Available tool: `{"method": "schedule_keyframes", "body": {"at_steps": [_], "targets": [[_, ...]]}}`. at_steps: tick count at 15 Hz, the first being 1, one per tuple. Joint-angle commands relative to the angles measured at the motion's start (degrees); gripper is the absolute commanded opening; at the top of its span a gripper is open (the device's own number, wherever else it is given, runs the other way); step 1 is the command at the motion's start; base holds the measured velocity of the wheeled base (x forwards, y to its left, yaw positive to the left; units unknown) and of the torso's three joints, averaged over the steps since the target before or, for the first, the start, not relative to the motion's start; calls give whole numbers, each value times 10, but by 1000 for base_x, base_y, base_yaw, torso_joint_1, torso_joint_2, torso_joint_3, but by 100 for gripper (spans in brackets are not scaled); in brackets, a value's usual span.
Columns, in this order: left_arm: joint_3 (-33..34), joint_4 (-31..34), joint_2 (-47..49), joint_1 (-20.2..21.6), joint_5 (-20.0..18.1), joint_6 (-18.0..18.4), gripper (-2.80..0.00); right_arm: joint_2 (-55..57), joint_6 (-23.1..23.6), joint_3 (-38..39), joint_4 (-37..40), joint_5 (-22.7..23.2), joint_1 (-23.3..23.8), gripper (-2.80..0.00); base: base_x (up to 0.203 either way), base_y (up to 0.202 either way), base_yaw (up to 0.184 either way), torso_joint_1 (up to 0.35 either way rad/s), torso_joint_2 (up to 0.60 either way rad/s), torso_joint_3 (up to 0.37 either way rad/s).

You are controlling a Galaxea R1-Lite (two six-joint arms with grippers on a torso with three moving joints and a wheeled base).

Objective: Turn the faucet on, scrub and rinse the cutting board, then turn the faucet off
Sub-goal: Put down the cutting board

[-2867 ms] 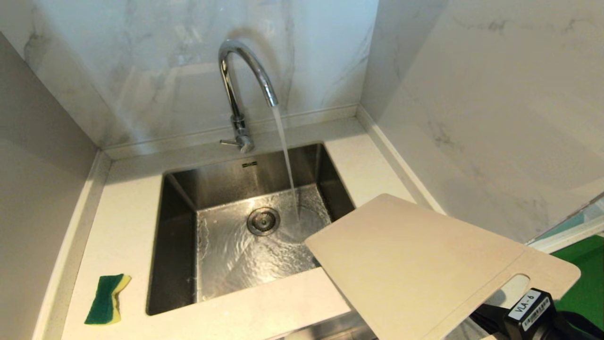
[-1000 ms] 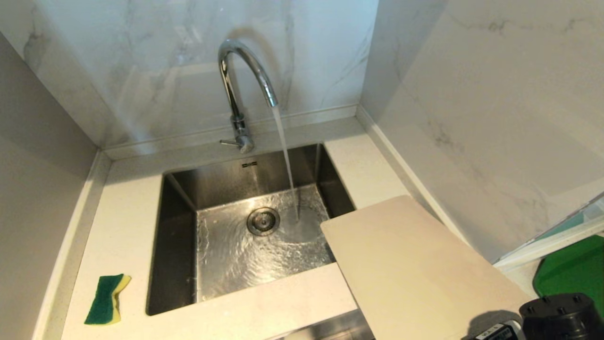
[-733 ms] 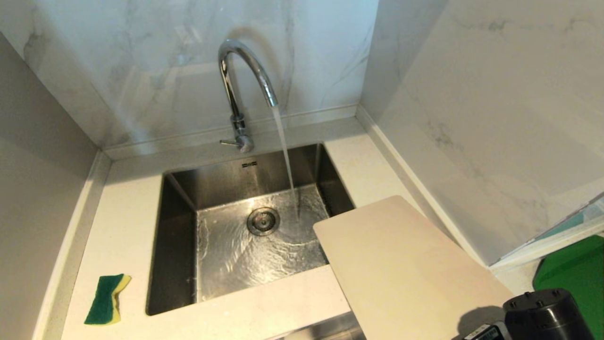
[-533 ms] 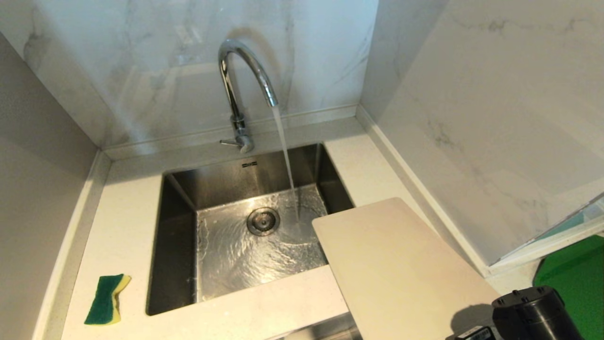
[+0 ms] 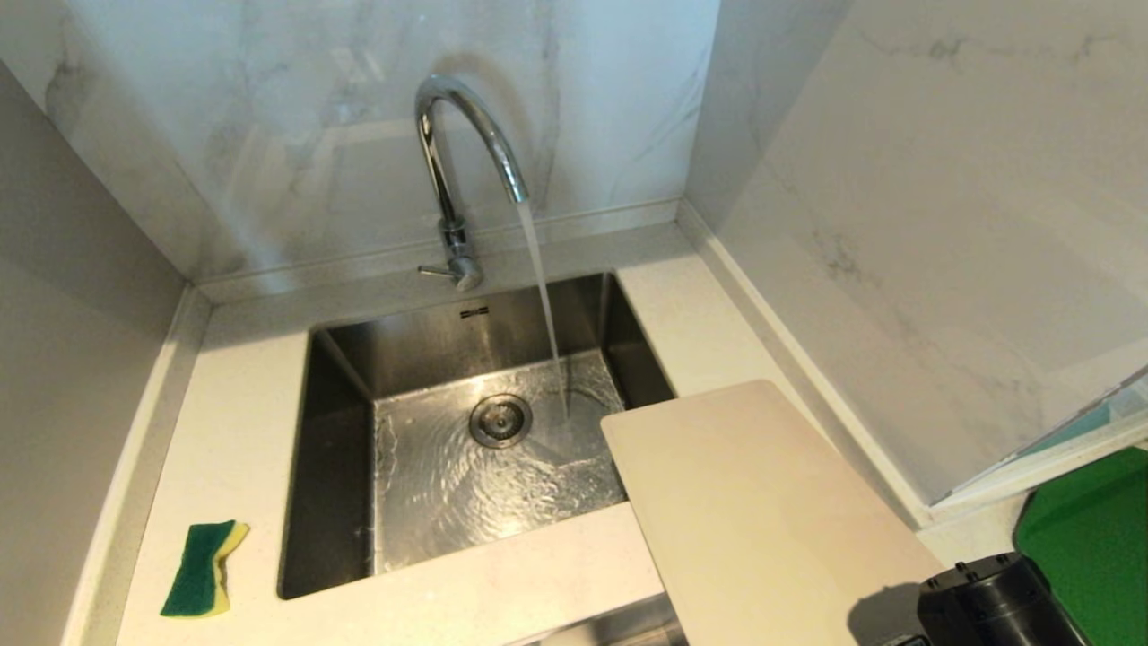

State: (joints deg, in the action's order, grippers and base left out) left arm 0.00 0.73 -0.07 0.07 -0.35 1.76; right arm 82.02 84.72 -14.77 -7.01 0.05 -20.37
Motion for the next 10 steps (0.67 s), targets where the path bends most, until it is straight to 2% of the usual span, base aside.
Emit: {"method": "schedule_keyframes", "body": {"at_steps": [1,10], "targets": [[0,1,-1,0,0,1,-280,20,4,-1,4,4,13,-280,0,0,0,0,0,0],[0,1,-1,1,-2,10,-280,61,3,-37,4,23,17,-280,0,0,0,0,0,0]]}}
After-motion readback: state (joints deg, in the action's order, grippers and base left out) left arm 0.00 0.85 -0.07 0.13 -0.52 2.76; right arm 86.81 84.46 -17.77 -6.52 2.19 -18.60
